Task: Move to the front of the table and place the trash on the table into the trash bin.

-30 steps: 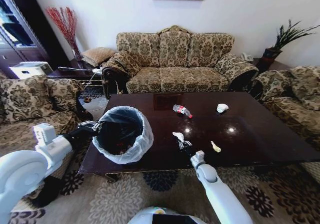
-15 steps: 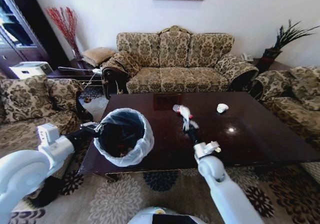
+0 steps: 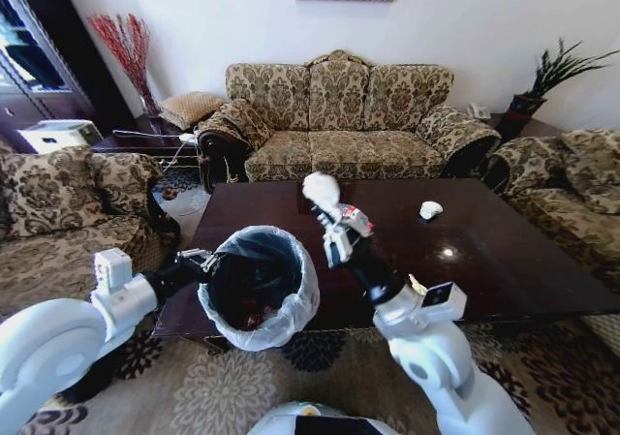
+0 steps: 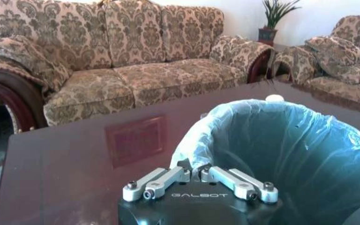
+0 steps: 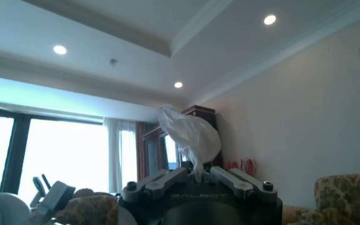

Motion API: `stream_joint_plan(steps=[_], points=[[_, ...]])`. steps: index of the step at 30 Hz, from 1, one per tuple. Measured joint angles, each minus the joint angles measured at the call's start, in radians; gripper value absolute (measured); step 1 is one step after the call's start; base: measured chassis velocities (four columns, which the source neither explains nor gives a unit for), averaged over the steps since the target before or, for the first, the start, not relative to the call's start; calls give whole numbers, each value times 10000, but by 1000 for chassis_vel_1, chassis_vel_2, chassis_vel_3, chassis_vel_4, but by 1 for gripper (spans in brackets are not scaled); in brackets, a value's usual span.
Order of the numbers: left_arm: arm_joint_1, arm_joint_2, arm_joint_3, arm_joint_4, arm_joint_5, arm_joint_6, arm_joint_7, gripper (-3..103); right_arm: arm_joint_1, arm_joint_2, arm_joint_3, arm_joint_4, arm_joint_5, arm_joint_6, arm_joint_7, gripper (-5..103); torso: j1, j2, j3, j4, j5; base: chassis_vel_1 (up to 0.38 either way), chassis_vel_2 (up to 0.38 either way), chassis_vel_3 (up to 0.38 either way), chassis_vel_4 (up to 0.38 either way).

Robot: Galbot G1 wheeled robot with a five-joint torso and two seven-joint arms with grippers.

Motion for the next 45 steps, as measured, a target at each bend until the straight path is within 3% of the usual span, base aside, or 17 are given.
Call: stream_joint_plan(steps=[4,11,14,15,16,17,20,26,30,36,42,45], points=[[47,-124,-42,-1,29,0,0,3,-94,11,-383,-15,-90,-49,-178,0,0,0,0,-1,0,0,0,0,0],[252,-651,-202,0,26,55,-34,3,-203,35,-564,-161,-362,-91,-441,32,0,0,1,-1,-1,0,0,0,0],[345,-723,-248,1,26,61,-37,3,-204,24,-535,-191,-397,-91,-471,32,0,-1,1,0,0,0,0,0,0],[378,-749,-265,2,26,64,-37,3,-203,31,-529,-214,-425,-91,-471,42,0,-2,1,0,0,0,0,0,0],[404,-776,-279,3,26,69,-37,3,-196,47,-535,-245,-454,-93,-468,42,1,-2,1,0,0,0,0,0,0],[429,-810,-286,4,26,76,-36,3,-184,65,-573,-272,-483,-111,-455,54,0,-2,1,0,0,0,0,0,0],[475,-892,-285,5,23,110,-13,3,-153,89,-707,-395,-557,-155,-414,59,1,-2,1,-1,0,0,0,0,0],[572,-1063,-263,11,23,193,144,3,-69,239,-911,-711,-685,-155,-348,86,1,-2,1,0,0,0,0,0,0],[597,-1075,-245,14,23,204,145,3,-83,267,-923,-792,-731,-68,-357,99,1,-2,1,0,-1,0,0,0,0],[446,-1079,-226,17,29,204,7,3,-348,322,-487,-691,-773,41,84,100,1,-2,1,0,0,0,0,0,0],[-42,-1120,-338,19,213,-18,-532,3,-1166,216,731,-619,-854,-273,2299,100,1,-2,0,-1,-1,0,0,0,0],[-183,-1058,-390,19,320,-106,-701,3,-1481,202,1314,-878,-779,-234,2683,100,1,-2,1,-1,1,0,0,0,0]])
